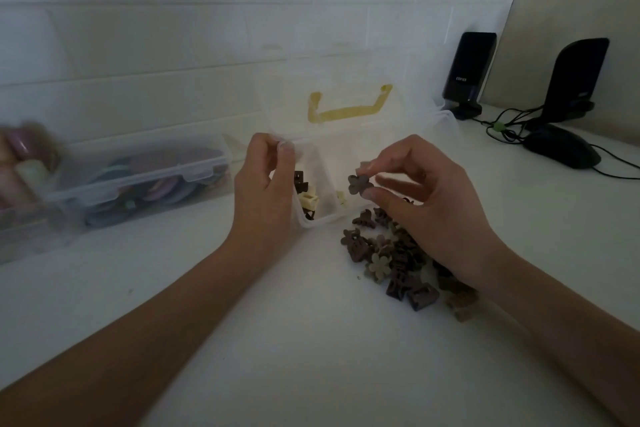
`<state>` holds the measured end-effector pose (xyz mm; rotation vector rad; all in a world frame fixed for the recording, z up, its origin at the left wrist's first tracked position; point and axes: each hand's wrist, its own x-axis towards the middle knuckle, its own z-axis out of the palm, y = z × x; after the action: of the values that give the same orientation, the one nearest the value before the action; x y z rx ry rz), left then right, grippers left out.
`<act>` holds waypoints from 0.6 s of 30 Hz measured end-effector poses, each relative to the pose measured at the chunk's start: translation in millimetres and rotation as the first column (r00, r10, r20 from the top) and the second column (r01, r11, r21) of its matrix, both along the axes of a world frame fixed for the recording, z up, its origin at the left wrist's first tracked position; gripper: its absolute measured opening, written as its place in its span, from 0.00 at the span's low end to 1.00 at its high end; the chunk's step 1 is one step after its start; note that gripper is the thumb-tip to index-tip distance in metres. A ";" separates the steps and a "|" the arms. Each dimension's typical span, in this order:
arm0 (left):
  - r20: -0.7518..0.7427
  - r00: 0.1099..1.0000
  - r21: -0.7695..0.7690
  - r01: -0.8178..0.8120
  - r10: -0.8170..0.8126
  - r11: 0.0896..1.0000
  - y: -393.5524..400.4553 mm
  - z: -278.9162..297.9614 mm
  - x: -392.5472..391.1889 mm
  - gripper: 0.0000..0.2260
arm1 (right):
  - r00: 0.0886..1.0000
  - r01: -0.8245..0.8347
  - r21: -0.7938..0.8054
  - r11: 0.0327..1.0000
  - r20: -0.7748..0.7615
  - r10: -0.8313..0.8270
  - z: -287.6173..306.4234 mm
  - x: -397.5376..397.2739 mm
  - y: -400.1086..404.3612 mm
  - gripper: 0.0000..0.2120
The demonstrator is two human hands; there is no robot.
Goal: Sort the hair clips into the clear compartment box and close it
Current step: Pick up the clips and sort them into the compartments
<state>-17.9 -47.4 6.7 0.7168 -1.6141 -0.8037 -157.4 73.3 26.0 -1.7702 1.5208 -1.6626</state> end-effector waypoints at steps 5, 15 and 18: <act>0.021 1.000 -0.040 0.002 -0.001 0.999 1.0 -0.1 -0.8 0.06 | 0.979 0.110 -0.081 0.991 -0.162 -0.122 2.2 -2.2 0.8 0.08; 0.047 0.999 -0.153 0.031 -0.024 0.988 8.7 1.7 -0.9 0.05 | 0.922 0.167 -0.126 0.978 -0.331 -0.200 -5.9 -5.8 -3.7 0.10; 0.038 0.999 -0.153 0.034 -0.029 0.988 8.3 1.7 -1.3 0.05 | 0.860 0.193 -0.131 0.973 -0.455 -0.232 -8.1 -6.4 -5.4 0.13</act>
<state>-19.2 -39.1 8.4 0.6001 -1.7028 -0.6838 -163.8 67.9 17.9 -2.2406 1.9365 -1.4683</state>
